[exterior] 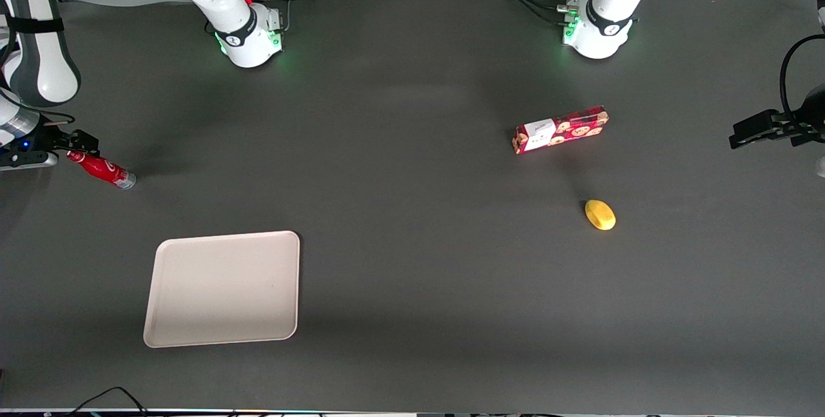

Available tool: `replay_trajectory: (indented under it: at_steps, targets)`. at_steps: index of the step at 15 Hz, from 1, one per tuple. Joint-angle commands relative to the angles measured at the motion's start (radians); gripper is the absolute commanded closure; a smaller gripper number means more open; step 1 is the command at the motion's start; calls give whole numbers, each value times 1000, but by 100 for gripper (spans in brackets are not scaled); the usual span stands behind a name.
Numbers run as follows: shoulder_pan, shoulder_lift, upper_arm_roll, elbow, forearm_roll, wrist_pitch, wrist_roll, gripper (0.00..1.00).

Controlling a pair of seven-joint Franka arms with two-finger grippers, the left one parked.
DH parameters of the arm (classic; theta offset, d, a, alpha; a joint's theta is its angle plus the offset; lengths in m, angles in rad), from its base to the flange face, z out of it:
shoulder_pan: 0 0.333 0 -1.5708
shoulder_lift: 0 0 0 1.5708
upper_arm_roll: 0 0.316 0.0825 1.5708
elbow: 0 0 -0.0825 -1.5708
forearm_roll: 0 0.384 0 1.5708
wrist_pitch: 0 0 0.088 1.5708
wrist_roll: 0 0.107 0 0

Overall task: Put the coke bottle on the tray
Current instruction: 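Close the right gripper around the bottle's neck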

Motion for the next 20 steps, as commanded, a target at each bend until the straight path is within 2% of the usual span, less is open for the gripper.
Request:
replay_trajectory:
  at_steps: [1,5,7,9,10,13,15,18,20]
  targets:
    - [-18,11,2,-6,-3,28,-26,0]
    - [-19,29,2,-12,-3,50,-26,3]
    - [-18,33,2,-10,-1,50,-24,20]
    - [-17,33,2,-10,5,47,-18,50]
    - [-15,33,2,-10,23,44,-18,62]
    - [-11,31,8,-7,34,36,-9,88]
    - [-8,31,10,-6,35,36,-6,100]
    - [-6,16,10,0,35,16,-6,100]
    - [-5,-9,11,33,35,-72,-6,100]
